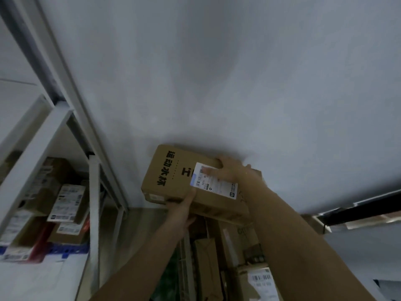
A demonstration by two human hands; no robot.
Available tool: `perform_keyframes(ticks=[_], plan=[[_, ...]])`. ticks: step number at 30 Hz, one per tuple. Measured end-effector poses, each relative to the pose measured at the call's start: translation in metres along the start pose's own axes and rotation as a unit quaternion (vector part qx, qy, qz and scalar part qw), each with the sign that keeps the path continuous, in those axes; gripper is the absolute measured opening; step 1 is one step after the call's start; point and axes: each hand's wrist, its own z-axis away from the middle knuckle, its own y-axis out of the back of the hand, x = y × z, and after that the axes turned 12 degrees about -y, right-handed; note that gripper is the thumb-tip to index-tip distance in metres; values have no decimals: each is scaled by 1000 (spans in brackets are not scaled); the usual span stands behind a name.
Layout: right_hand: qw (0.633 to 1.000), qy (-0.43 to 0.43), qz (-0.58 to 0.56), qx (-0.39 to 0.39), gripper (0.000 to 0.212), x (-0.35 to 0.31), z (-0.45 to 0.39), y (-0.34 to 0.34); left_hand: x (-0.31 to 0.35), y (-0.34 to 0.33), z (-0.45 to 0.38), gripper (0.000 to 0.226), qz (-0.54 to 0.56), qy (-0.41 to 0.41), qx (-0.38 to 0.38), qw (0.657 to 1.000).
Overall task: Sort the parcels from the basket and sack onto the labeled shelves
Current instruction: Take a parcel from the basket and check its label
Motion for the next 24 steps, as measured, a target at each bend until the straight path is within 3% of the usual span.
perform_keyframes(ticks=[3,5,9,10,17,24], plan=[[998,-13,28,50,72,0,12,-5,-2,-9,-1,105,27,12,12,999],[999,-9,5,39,73,0,13,-5,0,-14,0,102,46,13,16,999],[998,12,-58,20,71,1,15,-11,0,-16,7,52,40,2,-8,999],[997,20,-64,27,69,2,19,-13,1,-14,9,49,40,0,-12,999],[986,82,-75,124,58,0,67,7,13,-8,30,57,30,-78,-58,995],[963,124,-188,150,57,16,129,28,32,-15,75,75,-4,-172,-76,982]])
